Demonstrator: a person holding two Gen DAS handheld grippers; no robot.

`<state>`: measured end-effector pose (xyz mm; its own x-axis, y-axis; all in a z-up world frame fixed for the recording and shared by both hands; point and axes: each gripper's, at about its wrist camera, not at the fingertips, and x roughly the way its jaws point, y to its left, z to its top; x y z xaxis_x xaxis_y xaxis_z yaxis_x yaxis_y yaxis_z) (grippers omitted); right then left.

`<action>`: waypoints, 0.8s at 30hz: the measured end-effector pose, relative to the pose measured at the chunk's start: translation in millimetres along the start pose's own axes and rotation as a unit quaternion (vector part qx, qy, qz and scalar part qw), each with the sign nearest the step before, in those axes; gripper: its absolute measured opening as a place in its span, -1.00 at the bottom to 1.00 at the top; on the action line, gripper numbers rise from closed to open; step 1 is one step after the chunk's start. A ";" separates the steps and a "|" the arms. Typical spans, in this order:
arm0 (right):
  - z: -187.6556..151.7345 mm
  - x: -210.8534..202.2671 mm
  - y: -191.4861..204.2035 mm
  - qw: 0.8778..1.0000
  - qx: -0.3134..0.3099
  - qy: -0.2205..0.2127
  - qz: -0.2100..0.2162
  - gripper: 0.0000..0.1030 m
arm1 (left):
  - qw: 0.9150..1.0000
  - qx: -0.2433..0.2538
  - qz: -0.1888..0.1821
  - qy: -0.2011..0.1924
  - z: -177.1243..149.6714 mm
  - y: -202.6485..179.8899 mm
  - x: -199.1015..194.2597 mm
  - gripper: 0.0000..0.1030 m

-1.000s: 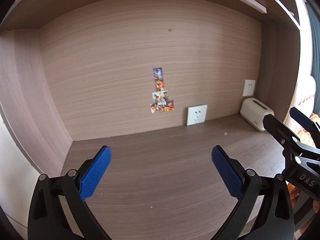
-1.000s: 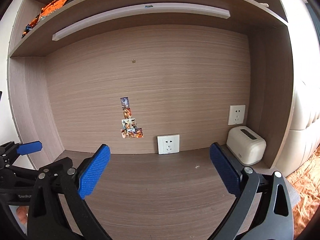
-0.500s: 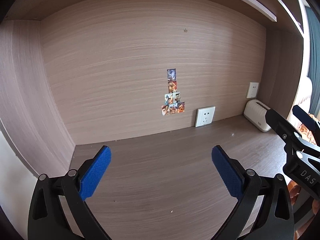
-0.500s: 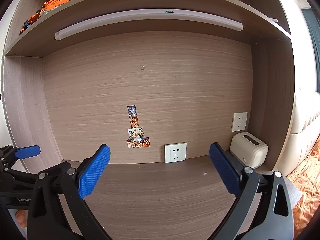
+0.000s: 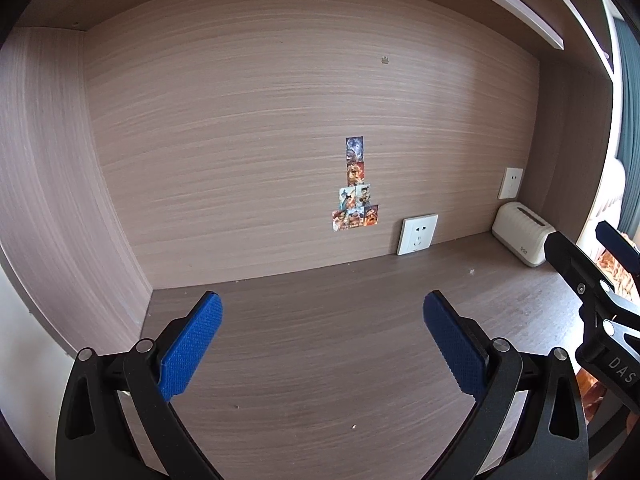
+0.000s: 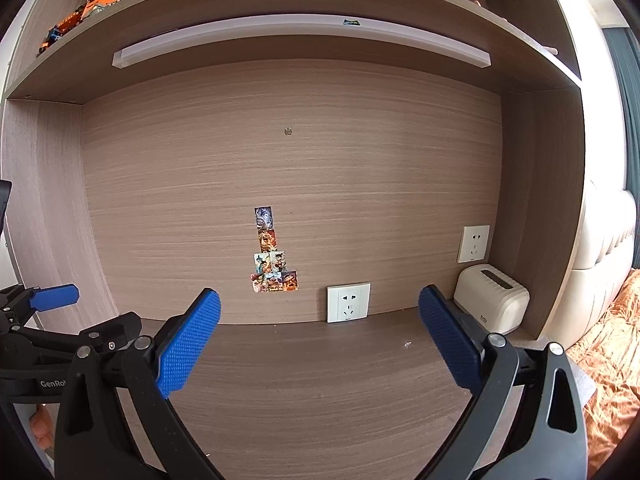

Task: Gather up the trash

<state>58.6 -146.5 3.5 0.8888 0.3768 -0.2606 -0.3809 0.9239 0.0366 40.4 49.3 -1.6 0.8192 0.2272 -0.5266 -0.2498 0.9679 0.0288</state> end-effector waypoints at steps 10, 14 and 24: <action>-2.3 4.6 -0.5 1.000 0.003 0.003 0.004 0.92 | 1.000 0.003 0.010 -0.006 0.5 -0.1 -0.9 0.91; -2.8 5.3 -0.2 1.000 0.002 0.002 0.006 0.92 | 1.000 0.002 0.015 -0.013 0.9 0.1 -3.4 0.91; -3.5 5.4 -0.9 1.000 0.000 0.003 0.005 0.92 | 1.000 0.007 0.010 -0.015 1.8 -3.6 -2.2 0.91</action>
<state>62.9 -145.5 -1.4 0.8837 0.3857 -0.2652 -0.3896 0.9201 0.0397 40.4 45.5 1.0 0.8298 0.2490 -0.4994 -0.2592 0.9645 0.0501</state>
